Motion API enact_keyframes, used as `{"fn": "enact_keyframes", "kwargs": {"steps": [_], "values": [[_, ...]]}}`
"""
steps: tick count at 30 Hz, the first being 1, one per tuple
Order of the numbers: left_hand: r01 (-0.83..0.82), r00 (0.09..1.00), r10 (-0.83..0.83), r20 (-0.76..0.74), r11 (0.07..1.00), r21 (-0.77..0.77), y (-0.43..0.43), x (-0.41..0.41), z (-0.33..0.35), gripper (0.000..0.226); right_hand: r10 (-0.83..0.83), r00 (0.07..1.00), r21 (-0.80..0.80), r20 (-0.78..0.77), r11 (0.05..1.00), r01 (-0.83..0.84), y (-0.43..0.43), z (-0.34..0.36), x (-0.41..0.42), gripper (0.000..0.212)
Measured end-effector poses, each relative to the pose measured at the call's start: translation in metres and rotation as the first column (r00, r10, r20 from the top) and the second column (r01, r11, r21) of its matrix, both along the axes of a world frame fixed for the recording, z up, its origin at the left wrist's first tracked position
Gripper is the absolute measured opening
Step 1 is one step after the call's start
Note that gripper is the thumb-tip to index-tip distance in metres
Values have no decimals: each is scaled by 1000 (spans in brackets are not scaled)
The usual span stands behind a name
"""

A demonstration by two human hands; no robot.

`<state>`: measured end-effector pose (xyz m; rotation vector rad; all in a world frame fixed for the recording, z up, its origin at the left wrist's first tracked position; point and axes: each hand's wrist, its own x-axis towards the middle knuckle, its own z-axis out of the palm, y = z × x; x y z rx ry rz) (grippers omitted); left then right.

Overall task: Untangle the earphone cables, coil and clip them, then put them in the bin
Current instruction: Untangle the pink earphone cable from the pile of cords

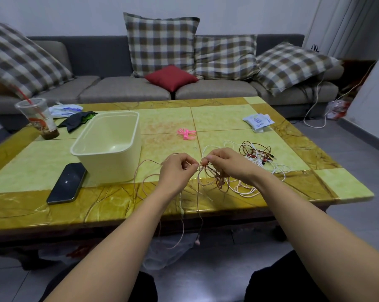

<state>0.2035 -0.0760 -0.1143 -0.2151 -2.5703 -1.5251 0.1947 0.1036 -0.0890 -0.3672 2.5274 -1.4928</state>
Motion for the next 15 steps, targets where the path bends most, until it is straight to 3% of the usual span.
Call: {"fn": "enact_keyframes", "kwargs": {"steps": [7,13,15], "values": [[-63,998,63,-3,995,78,2,4,9,6,-117,993,-163,23,979,119,-3,2,-1,27],[-95,995,98,-23,989,116,-1,6,16,6,-346,930,-75,-122,938,339,6,7,-4,26],[-101,994,105,-28,988,113,-3,6,16,5,-343,930,-19,-132,939,343,9,8,-3,24]]}}
